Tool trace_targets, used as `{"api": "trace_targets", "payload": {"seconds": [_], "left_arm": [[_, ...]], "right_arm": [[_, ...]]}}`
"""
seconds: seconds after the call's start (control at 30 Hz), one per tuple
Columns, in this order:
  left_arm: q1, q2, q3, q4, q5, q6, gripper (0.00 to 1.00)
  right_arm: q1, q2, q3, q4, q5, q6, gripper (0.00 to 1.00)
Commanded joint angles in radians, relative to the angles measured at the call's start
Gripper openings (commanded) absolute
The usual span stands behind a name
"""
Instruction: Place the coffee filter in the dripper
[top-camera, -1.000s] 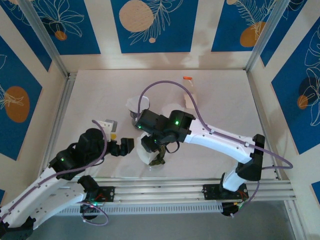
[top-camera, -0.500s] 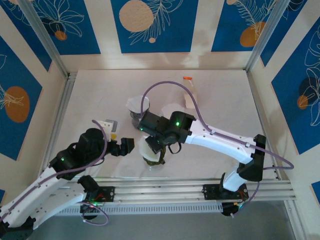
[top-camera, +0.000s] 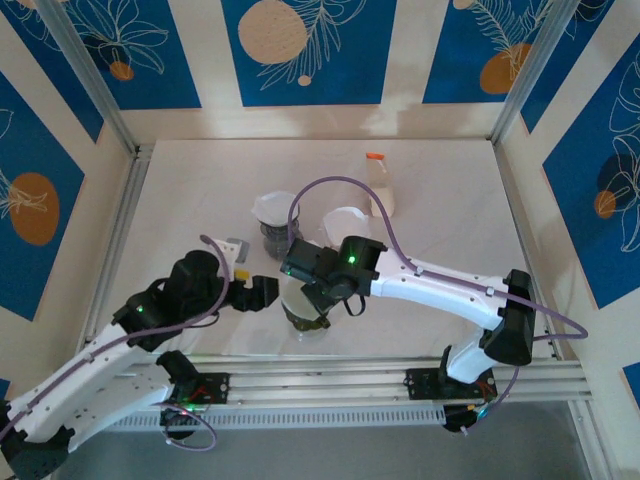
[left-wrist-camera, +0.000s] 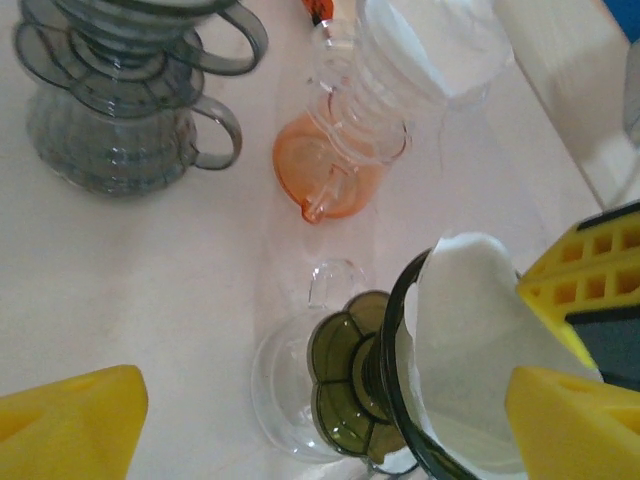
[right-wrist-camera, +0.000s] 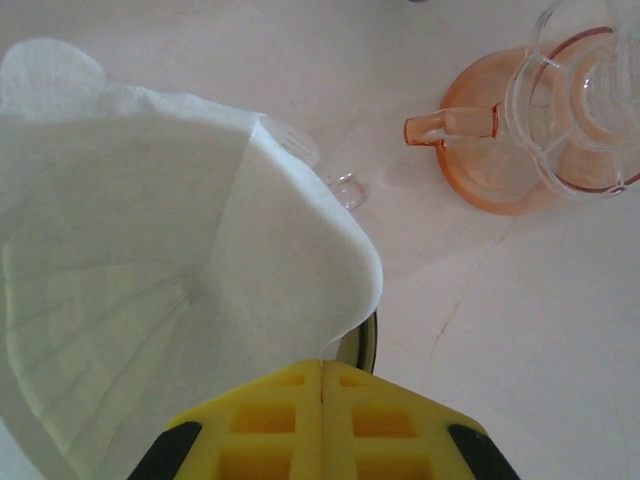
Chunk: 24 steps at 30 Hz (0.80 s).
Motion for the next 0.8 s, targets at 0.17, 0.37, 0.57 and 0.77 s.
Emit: {"api": "trace_targets", "payload": {"seconds": [0.17,0.37,0.57,0.77], "left_arm": [[0.01,0.074,-0.014,0.017,0.159,0.01,0.86],[0.01,0.081,-0.026,0.007,0.192,0.011,0.78],[0.01,0.084,-0.029,-0.013,0.208,0.018,0.72],[0.01,0.102,-0.03,-0.02,0.223,0.027,0.65]], "right_arm": [[0.006,-0.027,-0.017,0.011,0.05,0.004,0.0],[0.013,-0.025,-0.023,0.013,0.049,0.008,0.0],[0.016,-0.028,-0.028,0.014,0.052,0.015,0.02],[0.017,-0.042,-0.022,0.016,0.057,0.025,0.09]]}}
